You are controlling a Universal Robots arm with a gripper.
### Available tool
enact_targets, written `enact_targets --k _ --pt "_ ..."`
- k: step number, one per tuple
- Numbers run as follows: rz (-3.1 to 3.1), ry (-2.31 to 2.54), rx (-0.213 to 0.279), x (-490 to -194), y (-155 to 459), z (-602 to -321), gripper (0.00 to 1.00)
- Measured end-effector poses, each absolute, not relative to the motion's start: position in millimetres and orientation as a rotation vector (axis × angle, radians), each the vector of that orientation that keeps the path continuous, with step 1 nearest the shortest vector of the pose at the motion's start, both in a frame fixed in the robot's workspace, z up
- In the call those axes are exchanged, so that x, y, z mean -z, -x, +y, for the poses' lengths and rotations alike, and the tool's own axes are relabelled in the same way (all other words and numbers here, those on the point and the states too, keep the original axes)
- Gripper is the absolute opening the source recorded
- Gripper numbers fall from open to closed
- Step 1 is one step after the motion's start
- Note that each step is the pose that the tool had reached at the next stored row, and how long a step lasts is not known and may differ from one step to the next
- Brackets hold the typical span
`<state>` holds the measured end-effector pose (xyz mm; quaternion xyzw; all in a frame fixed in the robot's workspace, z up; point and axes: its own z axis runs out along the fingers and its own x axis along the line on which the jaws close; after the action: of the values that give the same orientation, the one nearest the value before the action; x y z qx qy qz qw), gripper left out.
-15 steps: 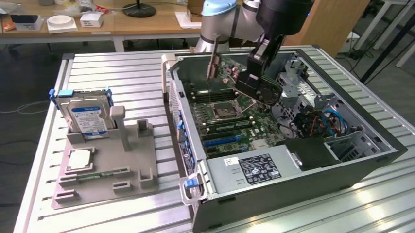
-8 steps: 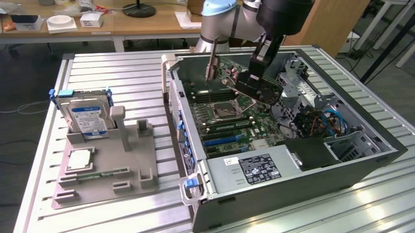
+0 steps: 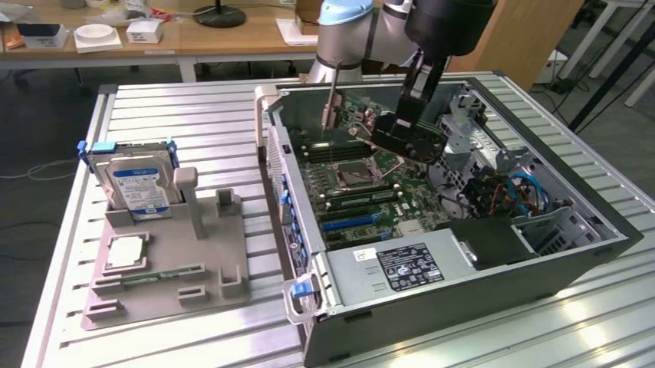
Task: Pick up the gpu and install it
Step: 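Insert the gpu into the slot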
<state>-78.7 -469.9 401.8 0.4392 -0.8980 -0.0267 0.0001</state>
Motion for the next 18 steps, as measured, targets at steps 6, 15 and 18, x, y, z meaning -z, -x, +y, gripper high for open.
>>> enact_targets --k 6,15,18 --pt "-2.773 -1.469 0.084 -401.4 78.3 -470.0 0.26" --pt "-2.694 -1.604 0.084 -401.0 77.6 -469.9 0.26" --pt "-2.667 -1.648 0.084 -400.8 77.2 -469.9 0.26"
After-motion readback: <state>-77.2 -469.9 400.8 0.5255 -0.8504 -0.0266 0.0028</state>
